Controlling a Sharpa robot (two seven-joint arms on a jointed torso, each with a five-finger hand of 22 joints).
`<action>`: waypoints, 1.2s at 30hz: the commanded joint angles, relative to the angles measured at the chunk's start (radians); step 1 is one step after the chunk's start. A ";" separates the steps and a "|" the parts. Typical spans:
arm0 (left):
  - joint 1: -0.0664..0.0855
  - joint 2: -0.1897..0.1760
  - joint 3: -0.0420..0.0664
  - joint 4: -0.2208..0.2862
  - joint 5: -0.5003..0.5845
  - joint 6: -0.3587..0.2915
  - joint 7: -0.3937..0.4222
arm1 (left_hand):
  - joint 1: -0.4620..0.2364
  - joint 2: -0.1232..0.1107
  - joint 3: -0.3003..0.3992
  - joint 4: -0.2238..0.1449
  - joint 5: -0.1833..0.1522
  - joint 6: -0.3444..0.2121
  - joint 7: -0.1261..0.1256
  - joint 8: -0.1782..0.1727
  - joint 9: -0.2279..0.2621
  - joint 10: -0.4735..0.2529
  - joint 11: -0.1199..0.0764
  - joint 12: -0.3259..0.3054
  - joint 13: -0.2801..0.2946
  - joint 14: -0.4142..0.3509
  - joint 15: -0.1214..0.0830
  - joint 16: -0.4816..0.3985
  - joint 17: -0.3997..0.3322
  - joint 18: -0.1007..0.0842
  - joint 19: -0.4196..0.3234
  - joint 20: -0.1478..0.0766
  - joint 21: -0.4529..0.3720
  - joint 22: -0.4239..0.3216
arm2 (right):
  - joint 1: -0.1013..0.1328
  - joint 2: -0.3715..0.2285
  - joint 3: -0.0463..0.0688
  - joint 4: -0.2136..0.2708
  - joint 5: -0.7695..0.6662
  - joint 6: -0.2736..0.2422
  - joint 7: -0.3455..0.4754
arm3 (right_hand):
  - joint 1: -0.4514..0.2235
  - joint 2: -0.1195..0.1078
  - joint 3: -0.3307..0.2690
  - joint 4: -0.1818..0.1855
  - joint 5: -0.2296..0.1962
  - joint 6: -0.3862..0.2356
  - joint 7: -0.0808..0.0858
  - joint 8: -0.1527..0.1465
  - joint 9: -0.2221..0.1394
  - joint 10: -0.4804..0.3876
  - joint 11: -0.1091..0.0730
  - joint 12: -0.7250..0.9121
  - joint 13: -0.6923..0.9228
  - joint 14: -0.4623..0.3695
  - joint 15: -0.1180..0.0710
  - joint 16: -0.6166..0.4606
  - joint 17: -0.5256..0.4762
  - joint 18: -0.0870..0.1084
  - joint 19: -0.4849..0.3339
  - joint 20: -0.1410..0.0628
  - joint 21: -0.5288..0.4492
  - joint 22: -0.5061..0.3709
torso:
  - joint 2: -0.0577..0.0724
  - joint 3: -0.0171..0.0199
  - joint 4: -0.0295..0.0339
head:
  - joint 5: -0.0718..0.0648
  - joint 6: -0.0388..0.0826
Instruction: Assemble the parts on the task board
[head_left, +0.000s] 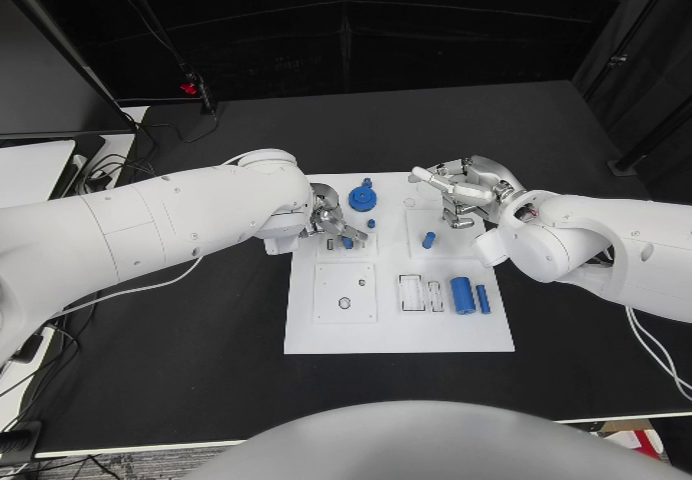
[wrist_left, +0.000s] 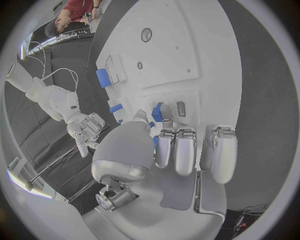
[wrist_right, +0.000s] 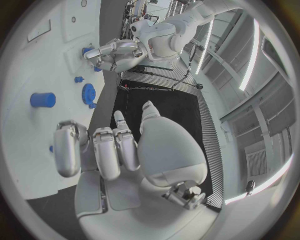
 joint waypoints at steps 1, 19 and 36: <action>-0.007 -0.003 -0.006 -0.002 -0.019 -0.007 -0.020 | -0.009 0.005 -0.010 -0.001 -0.007 -0.030 0.019 0.013 0.013 0.103 0.003 0.003 0.263 0.107 0.005 0.001 0.263 -0.007 0.104 0.003 0.003 0.263 | 0.001 0.002 0.000 0.001 0.003 0.011 0.005 | -0.001 0.010 -0.007 0.000 -0.004 -0.007 0.012 0.006 0.001 0.104 0.007 0.003 0.263 0.104 0.006 0.002 0.263 0.008 -0.002 0.001 -0.001 0.195 | 0.000 0.0001 0.0000 | 0.000 0.000; -0.007 -0.004 -0.006 0.001 -0.042 0.005 -0.012 | -0.011 0.015 -0.017 0.000 -0.006 -0.035 0.017 0.030 0.029 0.103 0.002 0.003 0.263 0.107 0.004 0.001 0.263 -0.007 0.104 0.003 0.003 0.263 | -0.001 0.003 0.000 -0.001 0.003 0.012 0.004 | -0.001 0.013 -0.009 0.000 -0.005 -0.007 0.012 0.009 0.001 0.104 0.007 0.003 0.263 0.104 0.006 0.002 0.263 0.008 -0.002 0.001 -0.001 0.195 | 0.000 0.0003 -0.0002 | 0.000 0.000; -0.007 -0.006 -0.006 0.004 -0.043 0.027 -0.011 | -0.021 0.029 -0.025 0.000 -0.005 -0.024 0.013 0.046 0.040 0.103 -0.002 0.003 0.263 0.107 0.002 0.001 0.263 -0.007 0.104 0.002 0.003 0.263 | -0.002 0.002 0.000 -0.002 0.003 0.012 0.004 | -0.001 0.014 -0.009 0.000 -0.005 -0.008 0.012 0.010 0.001 0.104 0.007 0.003 0.263 0.104 0.006 0.002 0.263 0.008 -0.003 0.001 -0.002 0.194 | 0.000 0.0001 0.0002 | 0.000 0.000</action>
